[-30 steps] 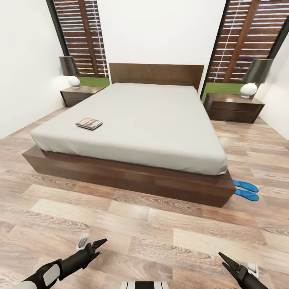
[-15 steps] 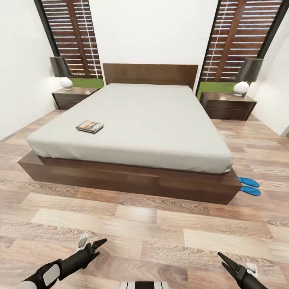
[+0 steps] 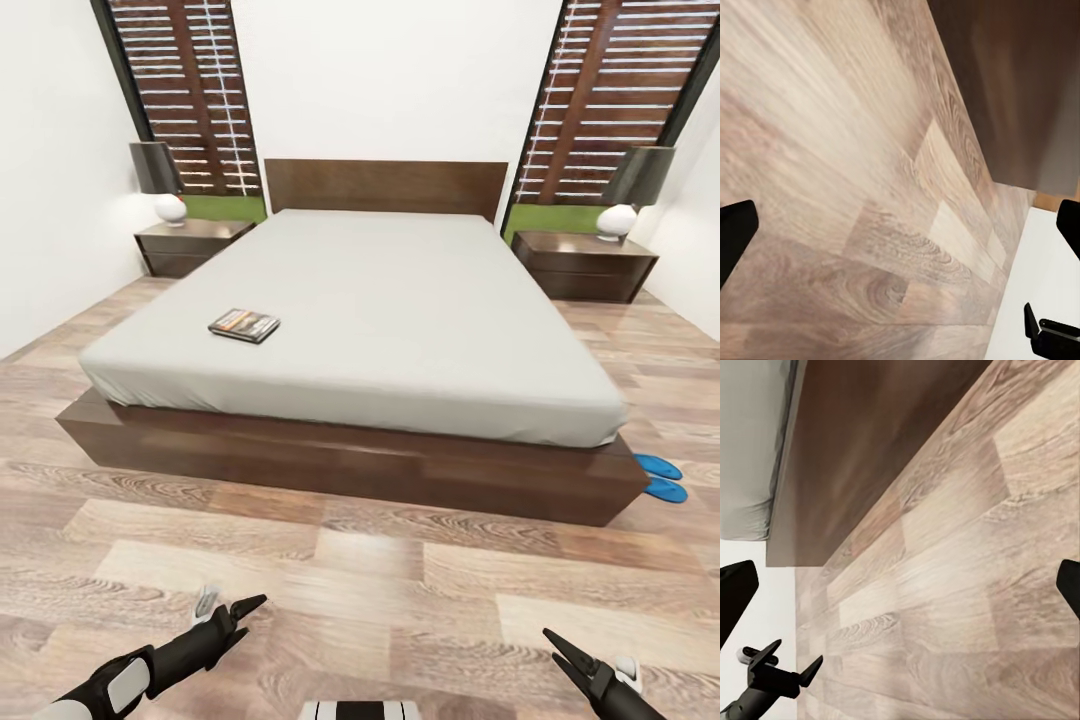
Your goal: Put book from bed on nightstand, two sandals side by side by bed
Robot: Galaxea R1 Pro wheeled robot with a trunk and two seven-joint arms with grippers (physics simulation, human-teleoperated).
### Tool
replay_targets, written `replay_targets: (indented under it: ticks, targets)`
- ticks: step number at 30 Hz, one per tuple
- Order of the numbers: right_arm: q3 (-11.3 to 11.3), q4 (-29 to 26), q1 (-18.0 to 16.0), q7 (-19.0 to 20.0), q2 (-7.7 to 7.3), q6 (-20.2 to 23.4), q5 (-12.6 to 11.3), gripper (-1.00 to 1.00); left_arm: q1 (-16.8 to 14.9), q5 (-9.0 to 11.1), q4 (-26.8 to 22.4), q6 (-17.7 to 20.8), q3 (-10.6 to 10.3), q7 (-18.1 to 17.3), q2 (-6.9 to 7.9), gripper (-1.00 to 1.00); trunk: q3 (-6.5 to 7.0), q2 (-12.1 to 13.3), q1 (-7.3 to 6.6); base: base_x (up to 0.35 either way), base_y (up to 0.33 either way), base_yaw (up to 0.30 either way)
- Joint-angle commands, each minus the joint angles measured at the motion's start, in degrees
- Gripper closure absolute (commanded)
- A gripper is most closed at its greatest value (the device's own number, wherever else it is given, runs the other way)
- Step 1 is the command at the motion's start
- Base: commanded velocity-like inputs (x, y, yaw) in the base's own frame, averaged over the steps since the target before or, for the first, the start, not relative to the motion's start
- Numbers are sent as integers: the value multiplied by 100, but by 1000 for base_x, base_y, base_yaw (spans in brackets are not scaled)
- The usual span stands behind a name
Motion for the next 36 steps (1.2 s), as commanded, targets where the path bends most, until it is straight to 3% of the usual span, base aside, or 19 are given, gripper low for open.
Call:
replay_targets:
  ticks: [1,10,19,27,36]
  targets:
    - [40,-2,-4,20,-4,60,-60,-100,-1,-2,-1,53,29,-10,0,-100,-5,-2,1,173,284,-1]
    - [41,-2,-4,20,-4,60,-60,-100,-1,0,-1,53,29,-6,0,-100,-5,-2,1,174,286,-53]
    - [41,-2,-4,20,-4,60,-60,-100,-1,0,-1,59,29,-11,3,-100,-5,-2,1,147,300,-199]
    - [41,-2,-4,20,-4,60,-60,-100,-1,2,-1,61,29,-13,7,-100,-5,-2,1,43,322,-212]
    - [41,-2,-4,20,-4,57,-60,-100,-1,4,-1,62,29,-13,8,-100,-5,-2,1,6,328,-49]
